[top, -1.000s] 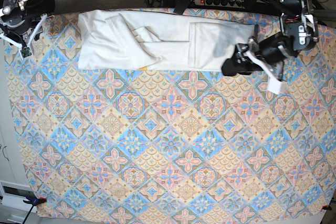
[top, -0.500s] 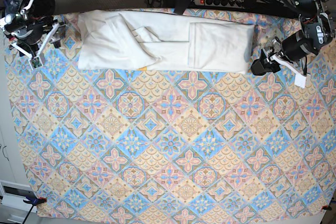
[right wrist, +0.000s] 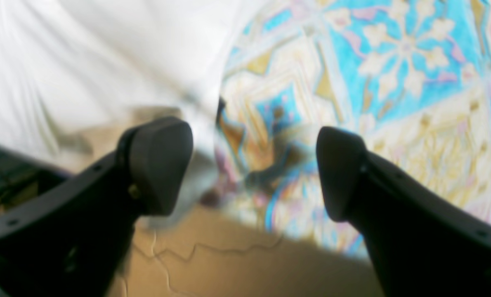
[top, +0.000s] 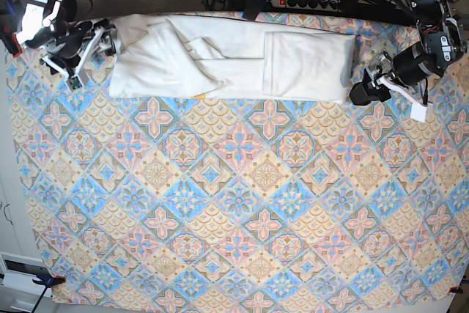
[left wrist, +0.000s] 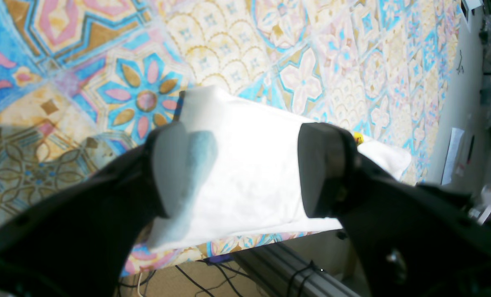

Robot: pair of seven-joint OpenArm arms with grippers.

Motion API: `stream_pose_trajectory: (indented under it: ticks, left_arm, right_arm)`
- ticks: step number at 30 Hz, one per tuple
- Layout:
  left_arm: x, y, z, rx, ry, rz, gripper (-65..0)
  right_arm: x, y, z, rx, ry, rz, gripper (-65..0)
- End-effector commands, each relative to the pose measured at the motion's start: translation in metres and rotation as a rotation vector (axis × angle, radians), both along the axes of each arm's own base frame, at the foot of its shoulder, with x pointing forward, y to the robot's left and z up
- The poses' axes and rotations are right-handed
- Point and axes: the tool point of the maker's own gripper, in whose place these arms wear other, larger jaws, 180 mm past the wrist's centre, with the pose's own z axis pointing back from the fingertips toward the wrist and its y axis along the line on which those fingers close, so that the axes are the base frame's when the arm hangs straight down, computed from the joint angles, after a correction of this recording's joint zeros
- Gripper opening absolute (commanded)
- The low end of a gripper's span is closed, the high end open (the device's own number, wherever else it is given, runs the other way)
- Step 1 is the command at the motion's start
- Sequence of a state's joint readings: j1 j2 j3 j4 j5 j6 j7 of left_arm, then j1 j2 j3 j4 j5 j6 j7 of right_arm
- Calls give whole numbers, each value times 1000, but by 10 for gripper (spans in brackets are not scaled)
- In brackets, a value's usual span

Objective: Fold the T-shirt properly
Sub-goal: 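Grasp the strip's end with the right gripper and drag it inward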

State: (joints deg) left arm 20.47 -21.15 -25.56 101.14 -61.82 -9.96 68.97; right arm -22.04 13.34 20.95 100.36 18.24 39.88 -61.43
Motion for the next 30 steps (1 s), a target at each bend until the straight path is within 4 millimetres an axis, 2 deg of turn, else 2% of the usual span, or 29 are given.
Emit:
stream_pose_trajectory:
  ticks: [1, 10, 21, 30]
  left_arm:
    - [6, 0, 9, 2, -32, -12, -235]
    - [5, 1, 9, 3, -31, -11, -235]
    - [5, -1, 8, 1, -28, -17, -235]
    - [5, -1, 8, 1, -29, -18, -235]
  right_arm:
    - [12, 0, 9, 5, -48, 15, -160]
    - [19, 23, 15, 142, -86, 8, -159]
    - [-2, 27, -21, 284, 9, -92, -159]
    - [-20, 28, -49, 336, 83, -161, -160]
